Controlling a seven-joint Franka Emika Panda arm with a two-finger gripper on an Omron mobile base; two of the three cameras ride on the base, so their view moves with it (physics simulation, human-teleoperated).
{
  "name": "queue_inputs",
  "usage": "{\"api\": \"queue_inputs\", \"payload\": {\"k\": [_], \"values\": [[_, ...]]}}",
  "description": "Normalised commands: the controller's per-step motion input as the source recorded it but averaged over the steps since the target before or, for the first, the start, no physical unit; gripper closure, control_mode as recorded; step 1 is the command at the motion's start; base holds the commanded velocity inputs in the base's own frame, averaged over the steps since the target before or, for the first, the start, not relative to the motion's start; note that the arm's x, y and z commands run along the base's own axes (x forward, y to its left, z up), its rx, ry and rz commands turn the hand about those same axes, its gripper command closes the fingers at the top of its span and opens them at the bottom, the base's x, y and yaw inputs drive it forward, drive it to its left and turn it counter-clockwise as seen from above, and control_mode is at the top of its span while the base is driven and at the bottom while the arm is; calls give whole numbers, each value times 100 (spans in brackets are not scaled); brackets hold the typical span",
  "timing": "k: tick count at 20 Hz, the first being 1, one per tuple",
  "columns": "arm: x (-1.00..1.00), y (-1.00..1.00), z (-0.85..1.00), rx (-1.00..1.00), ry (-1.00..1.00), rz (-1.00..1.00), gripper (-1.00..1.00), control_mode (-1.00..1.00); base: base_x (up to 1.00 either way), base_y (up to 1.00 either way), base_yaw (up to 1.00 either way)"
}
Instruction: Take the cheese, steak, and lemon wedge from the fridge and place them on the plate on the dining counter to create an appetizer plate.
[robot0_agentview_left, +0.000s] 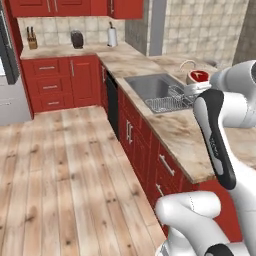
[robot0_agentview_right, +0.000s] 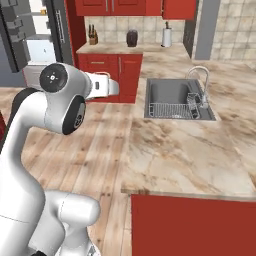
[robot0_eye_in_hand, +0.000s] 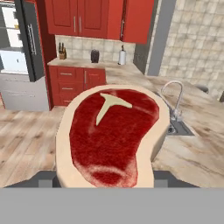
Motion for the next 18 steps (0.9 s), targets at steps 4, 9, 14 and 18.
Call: {"api": "queue_inputs", "payload": {"k": [4,9,14,18], "values": [[0,0,0,0,0,0,100,100,-100,-78,-1],[0,0,0,0,0,0,100,100,-100,-94,-5],[0,0,0,0,0,0,100,100,-54,-100,-12],[0,0,0,0,0,0,100,100,-10,-100,-11]]}}
